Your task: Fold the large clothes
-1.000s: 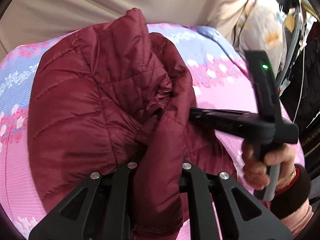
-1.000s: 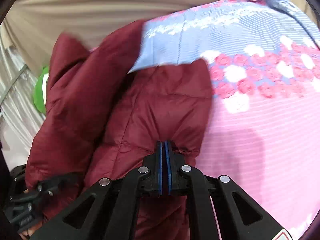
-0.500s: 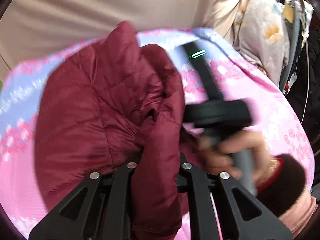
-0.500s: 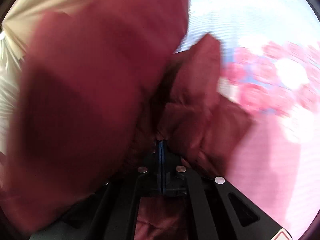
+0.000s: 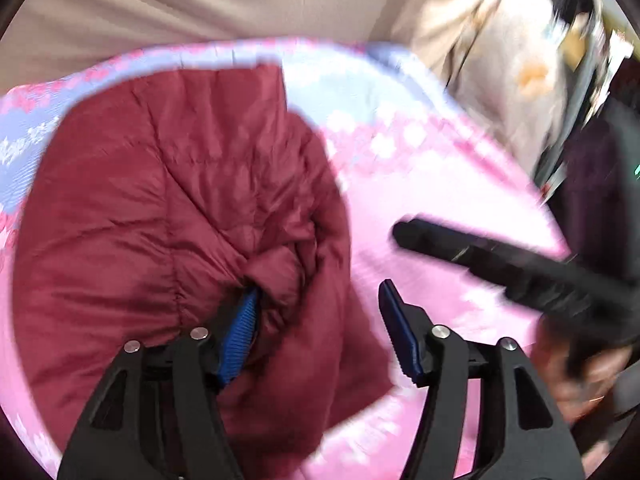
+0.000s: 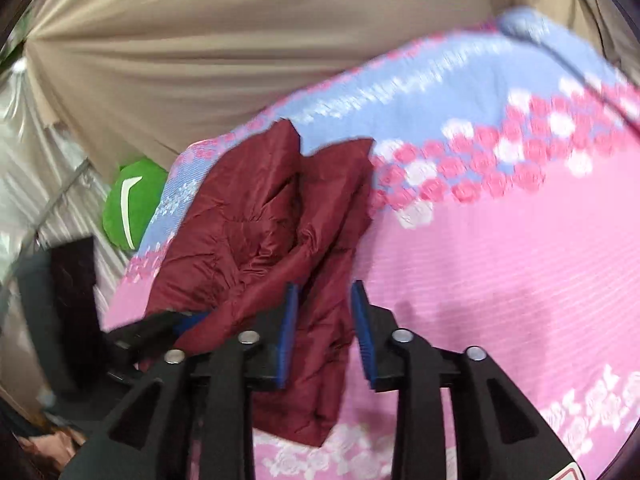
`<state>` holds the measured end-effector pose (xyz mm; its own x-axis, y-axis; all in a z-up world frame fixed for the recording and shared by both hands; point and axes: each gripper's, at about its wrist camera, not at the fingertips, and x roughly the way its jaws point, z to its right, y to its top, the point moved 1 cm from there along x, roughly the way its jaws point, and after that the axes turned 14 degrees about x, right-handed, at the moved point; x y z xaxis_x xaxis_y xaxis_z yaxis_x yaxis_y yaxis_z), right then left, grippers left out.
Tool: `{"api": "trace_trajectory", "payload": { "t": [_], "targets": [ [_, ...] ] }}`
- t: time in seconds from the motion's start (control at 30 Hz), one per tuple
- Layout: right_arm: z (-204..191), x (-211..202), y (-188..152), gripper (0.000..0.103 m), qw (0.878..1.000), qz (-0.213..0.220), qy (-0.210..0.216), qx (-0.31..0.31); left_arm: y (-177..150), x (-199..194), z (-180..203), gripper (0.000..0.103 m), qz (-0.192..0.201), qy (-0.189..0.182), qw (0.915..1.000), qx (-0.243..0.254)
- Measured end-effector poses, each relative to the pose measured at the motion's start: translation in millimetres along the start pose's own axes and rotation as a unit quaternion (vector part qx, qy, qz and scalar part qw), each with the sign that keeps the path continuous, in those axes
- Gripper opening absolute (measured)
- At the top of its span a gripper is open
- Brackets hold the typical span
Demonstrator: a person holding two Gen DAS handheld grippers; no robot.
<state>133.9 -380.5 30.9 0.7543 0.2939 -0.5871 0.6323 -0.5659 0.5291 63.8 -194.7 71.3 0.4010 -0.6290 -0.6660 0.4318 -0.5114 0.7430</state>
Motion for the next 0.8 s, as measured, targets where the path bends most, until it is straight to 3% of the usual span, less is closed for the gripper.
{"api": "trace_trajectory", "payload": {
  "t": [0.07, 0.17, 0.3, 0.4, 0.5, 0.53, 0.63, 0.8],
  "targets": [
    [-1, -16, 2, 0.051, 0.999, 0.021, 0.006, -0.026, -7, -45, -14, 0.078, 0.045, -0.006, 0.9988, -0.017],
    [-23, -47, -27, 0.063, 0.997, 0.041, 0.039, -0.050, -26, -89, -40, 0.082, 0.078, 0.020, 0.9958, -0.043],
    [-55, -42, -50, 0.070, 0.994, 0.034, 0.070, -0.071, -71, -109, -75, 0.082, 0.051, 0.053, 0.9923, -0.100],
    [-67, -18, -60, 0.072, 0.994, 0.042, 0.017, -0.102, -103, -99, -77, 0.082, 0.016, 0.063, 0.9918, -0.110],
    [-61, 7, -64, 0.072, 0.995, 0.028, -0.026, -0.090, -118, -86, -74, 0.082, -0.010, 0.084, 0.9920, -0.094],
    [-54, 18, -63, 0.068, 0.996, 0.017, -0.029, -0.084, -118, -80, -74, 0.082, -0.017, 0.099, 0.9914, -0.084],
    [-39, 36, -67, 0.004, 0.996, -0.018, -0.045, -0.070, -126, -68, -78, 0.082, -0.033, 0.131, 0.9884, -0.068],
    [4, 13, -69, 0.001, 0.999, 0.009, -0.036, 0.006, -127, -58, -86, 0.081, -0.045, 0.118, 0.9894, -0.072]
  ]
}}
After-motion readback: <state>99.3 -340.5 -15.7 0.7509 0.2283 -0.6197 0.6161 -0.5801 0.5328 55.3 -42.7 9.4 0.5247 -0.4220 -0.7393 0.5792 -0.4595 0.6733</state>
